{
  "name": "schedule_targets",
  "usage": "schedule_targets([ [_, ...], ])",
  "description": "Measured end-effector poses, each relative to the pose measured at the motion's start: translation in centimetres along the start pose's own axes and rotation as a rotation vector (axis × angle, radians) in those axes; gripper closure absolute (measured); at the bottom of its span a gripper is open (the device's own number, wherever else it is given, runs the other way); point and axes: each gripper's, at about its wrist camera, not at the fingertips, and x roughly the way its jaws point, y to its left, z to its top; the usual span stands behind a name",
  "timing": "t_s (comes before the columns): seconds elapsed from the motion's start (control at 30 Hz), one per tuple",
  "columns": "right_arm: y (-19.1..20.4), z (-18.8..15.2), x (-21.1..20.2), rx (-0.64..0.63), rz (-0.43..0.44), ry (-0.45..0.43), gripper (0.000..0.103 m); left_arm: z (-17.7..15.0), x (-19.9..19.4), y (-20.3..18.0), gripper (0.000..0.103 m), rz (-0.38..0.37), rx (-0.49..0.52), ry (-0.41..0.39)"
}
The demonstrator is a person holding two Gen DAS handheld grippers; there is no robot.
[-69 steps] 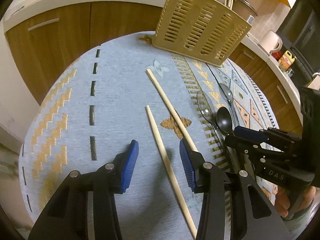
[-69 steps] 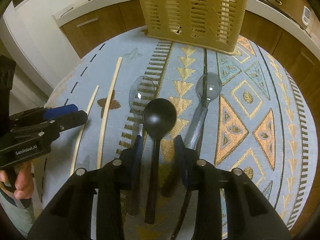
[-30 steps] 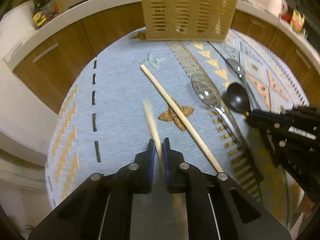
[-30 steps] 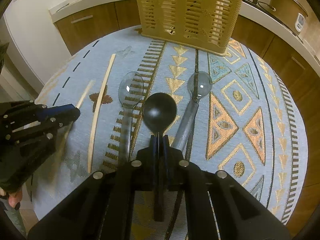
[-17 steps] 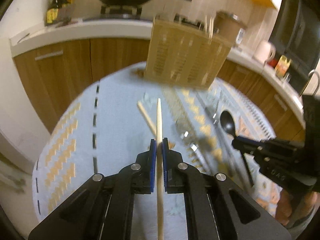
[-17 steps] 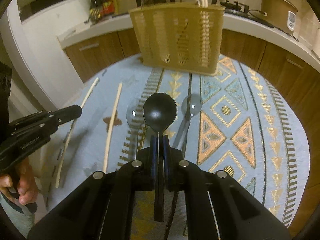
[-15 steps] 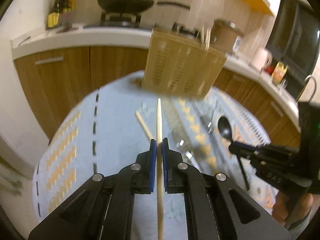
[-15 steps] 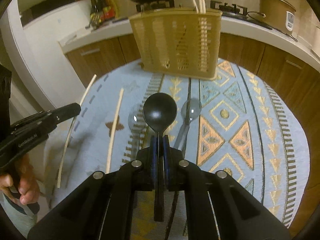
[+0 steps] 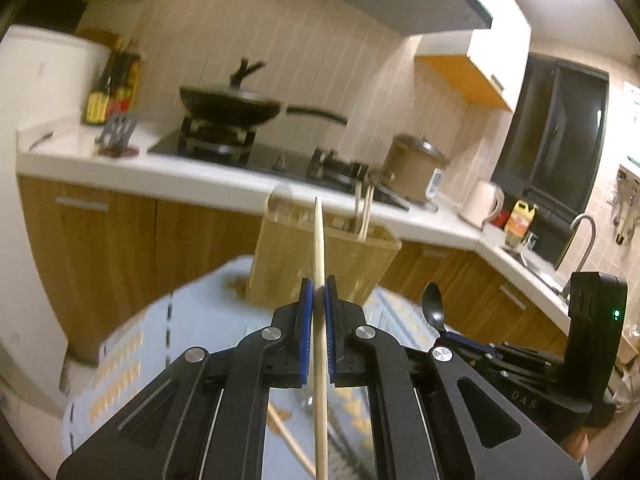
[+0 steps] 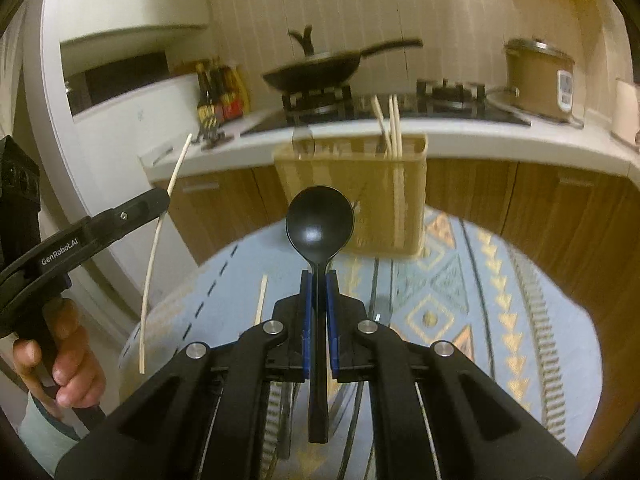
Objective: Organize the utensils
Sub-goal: 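Lift the black spoon with right while left lifts the chopstick over the caddy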
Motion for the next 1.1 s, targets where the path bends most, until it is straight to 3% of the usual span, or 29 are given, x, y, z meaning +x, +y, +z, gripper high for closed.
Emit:
schedule_targets([
  [0.43,-1.6,5.4,0.8,-0.029,0.000,-0.164,0.098,5.9,3.0,-2.6,0.099,-0.038,0.060,-0.174],
  [0.77,-4.5,11.2,4.1,0.012,0.002,-0.290,0.098,10.5,7.8,-2.2,0.099,-0.082,0.029,-0.246],
  [1.1,-8.0,14.1,8.8,0.061,0.004,-0.327,0.098,12.9,14.4,-1.4,0.099,-0.075,-0.030,-0.262],
])
